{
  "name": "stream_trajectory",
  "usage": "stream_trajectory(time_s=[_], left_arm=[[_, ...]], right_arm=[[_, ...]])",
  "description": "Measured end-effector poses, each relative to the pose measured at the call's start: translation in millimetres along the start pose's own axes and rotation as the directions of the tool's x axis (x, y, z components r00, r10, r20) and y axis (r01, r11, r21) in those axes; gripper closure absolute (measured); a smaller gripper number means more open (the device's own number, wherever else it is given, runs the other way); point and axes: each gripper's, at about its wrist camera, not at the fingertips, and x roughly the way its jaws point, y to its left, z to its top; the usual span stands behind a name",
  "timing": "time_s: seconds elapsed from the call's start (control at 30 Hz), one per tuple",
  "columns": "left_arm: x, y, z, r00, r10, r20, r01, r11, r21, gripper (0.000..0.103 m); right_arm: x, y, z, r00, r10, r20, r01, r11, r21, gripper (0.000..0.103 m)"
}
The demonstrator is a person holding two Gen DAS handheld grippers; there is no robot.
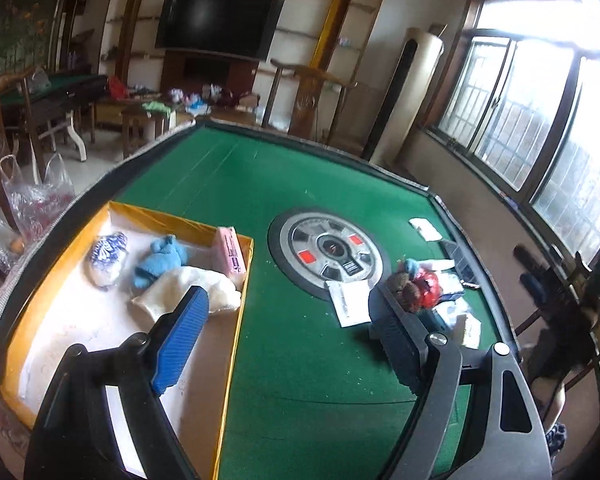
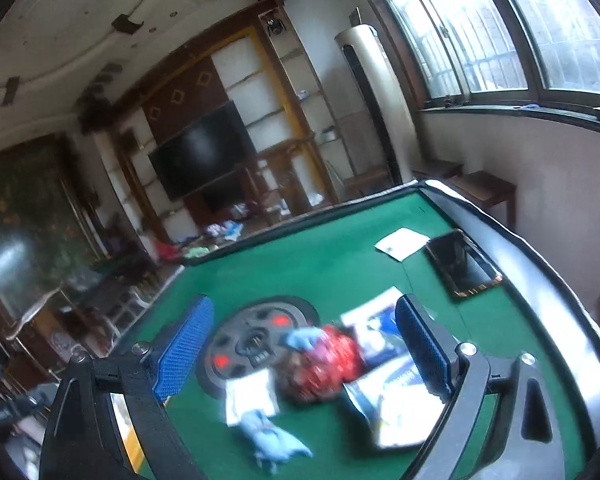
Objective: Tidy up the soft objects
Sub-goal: 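Move both tools over the pile of items on the table, then lower the left tool onto the red mesh bag and close on it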
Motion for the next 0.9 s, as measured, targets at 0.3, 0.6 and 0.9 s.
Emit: stream_trajectory(time_s=[0.3, 0.6, 0.9], left_arm=[[121, -42, 10, 0.974, -0.052, -0.221, 0.057, 0.998, 0.015, 0.021], [219, -153, 19, 0.928, -0.158, -0.338, 0.206, 0.972, 0.111, 0.021], [267, -220, 1, 0.899, -0.114, -0.424, 0.271, 0.903, 0.332, 0.056]], right_arm=[[41, -20, -12, 0.996, -0.067, -0.065, 0.064, 0.997, -0.049, 0.013], [38, -64, 2, 0.991, -0.103, -0.085, 0.112, 0.986, 0.122, 0.013], [46, -66, -2, 0.984, -0.134, -0.115, 0.145, 0.985, 0.097, 0.013]])
